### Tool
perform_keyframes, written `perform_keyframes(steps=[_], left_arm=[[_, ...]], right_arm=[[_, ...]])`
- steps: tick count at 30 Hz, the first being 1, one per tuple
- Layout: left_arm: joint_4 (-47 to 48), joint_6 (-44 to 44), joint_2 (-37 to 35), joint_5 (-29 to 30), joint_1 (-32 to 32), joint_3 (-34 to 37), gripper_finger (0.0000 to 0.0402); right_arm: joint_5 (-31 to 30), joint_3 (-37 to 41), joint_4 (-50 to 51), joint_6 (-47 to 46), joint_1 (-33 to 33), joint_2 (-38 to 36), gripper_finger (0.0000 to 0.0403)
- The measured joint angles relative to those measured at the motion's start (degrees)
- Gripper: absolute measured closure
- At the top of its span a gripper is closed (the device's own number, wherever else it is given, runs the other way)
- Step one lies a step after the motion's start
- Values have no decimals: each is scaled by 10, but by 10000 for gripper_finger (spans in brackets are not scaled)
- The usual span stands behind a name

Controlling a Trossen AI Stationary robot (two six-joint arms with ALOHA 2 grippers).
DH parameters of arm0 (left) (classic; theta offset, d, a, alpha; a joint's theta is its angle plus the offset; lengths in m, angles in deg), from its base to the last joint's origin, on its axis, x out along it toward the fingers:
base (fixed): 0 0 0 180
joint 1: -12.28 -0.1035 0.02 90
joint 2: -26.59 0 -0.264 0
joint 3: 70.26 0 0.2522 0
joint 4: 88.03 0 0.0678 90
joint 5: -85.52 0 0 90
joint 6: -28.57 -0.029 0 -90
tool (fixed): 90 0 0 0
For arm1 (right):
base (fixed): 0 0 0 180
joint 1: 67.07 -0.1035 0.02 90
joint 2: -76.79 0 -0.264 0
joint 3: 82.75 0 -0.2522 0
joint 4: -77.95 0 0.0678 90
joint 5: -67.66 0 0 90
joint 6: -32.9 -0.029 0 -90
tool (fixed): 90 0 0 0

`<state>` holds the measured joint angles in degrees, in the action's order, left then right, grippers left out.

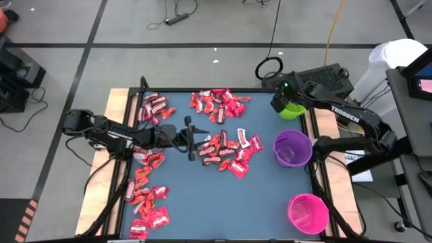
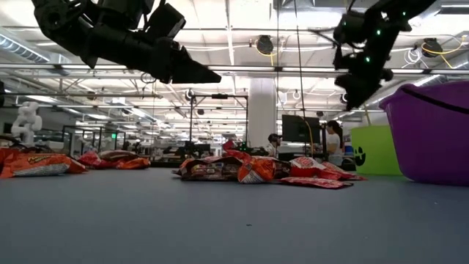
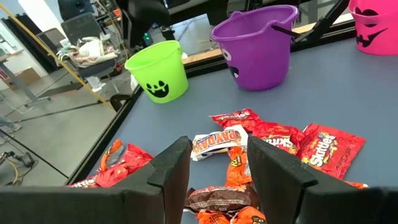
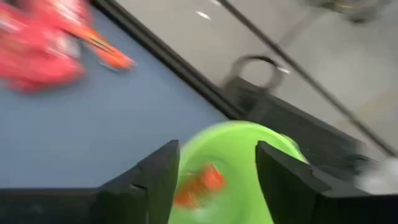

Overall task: Organize candy in baskets
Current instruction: Put the orange chocolate bar into the green bucket

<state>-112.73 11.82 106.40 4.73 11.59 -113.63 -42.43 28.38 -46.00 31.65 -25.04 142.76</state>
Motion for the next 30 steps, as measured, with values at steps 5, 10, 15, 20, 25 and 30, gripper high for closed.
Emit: perform_keyframes(steps=[5, 10, 15, 20, 25, 30], left_arm=[[0, 1, 0, 0, 0, 0, 234], [0, 1, 0, 0, 0, 0, 234], [0, 0, 0, 0, 0, 0, 234], [0, 0, 0, 0, 1, 0, 234], [0, 1, 0, 0, 1, 0, 234], [0, 1, 0, 0, 1, 0, 234]], right_arm=[[100, -24, -58, -11, -26, 0, 173], [153, -24, -143, -10, -62, 18, 171], [155, -24, -223, 9, -95, 67, 181], [154, -30, -255, 24, -103, 147, 198], [137, -83, -218, 50, -102, 243, 208], [71, -161, -166, 90, -93, 339, 209]])
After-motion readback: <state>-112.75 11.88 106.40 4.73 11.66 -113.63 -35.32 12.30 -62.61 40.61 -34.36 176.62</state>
